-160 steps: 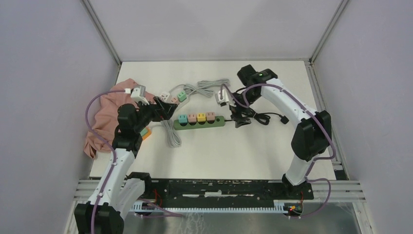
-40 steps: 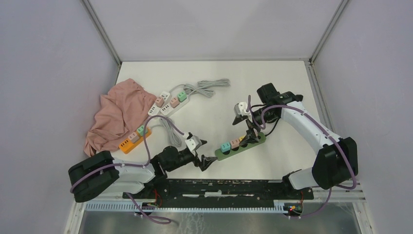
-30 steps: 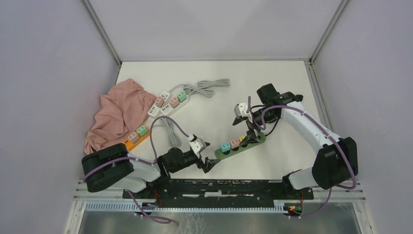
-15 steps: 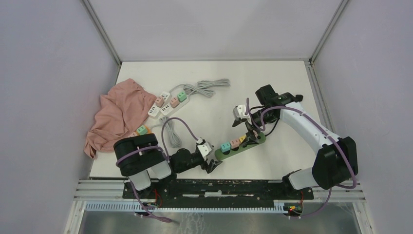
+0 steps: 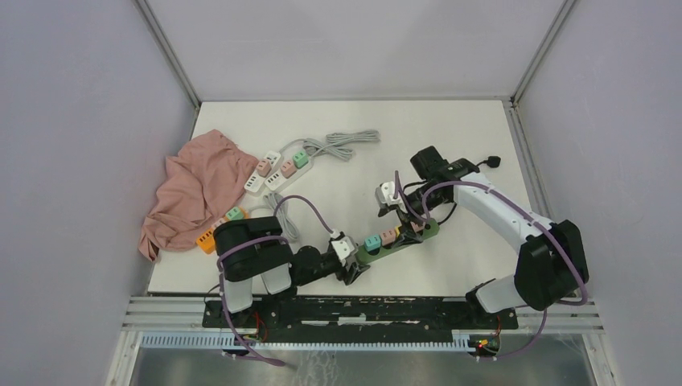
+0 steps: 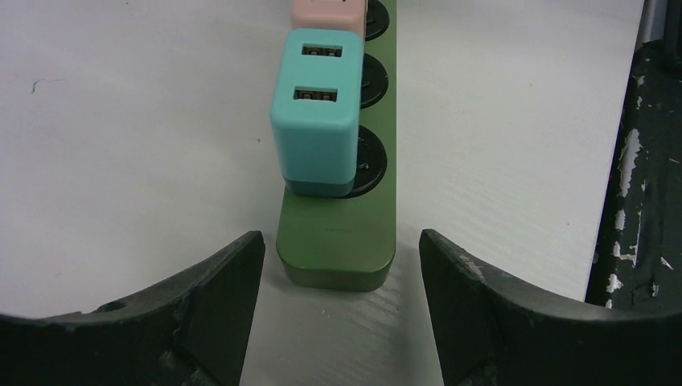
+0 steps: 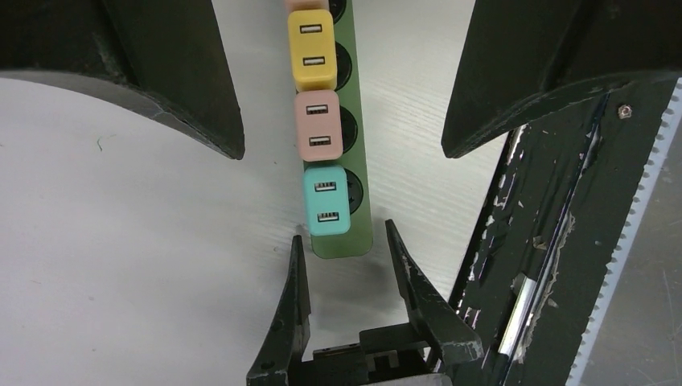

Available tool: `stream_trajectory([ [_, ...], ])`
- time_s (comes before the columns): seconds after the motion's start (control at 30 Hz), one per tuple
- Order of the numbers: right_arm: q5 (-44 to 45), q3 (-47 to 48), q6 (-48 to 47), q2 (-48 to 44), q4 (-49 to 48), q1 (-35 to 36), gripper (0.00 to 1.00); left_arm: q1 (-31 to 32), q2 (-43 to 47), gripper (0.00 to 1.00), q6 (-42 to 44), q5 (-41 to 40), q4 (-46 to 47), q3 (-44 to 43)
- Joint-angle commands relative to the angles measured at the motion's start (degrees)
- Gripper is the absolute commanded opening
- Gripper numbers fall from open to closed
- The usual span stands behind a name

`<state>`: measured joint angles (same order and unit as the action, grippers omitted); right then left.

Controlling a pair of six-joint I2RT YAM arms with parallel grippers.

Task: Pull the plug off the socket
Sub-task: Remove the plug from the socket.

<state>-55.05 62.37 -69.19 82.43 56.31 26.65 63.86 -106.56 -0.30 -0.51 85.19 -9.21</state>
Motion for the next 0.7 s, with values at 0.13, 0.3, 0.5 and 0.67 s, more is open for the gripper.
stream_trajectory([
  [0.13, 2.21, -2.26, 3.56, 0.70, -6.72, 3.87, 1.00, 0.63, -2.04, 0.73, 3.63, -1.57, 6.28, -1.60],
  [0.3, 4.45, -3.39, 6.05, 1.37, -10.44, 6.53, 0.98, 0.66, -3.12, 0.68, 3.46, -1.77, 6.26, -1.97],
  [0.5, 8.51, -4.41, 8.29, 2.44, -14.27, 9.77, 0.95, 0.66, -4.18, 0.56, 2.87, -0.78, 6.52, -2.50],
  [0.67, 11.29, -5.07, 9.54, 2.77, -16.81, 11.15, 0.90, 0.67, -4.34, 0.27, 2.46, 0.47, 6.62, -2.45],
])
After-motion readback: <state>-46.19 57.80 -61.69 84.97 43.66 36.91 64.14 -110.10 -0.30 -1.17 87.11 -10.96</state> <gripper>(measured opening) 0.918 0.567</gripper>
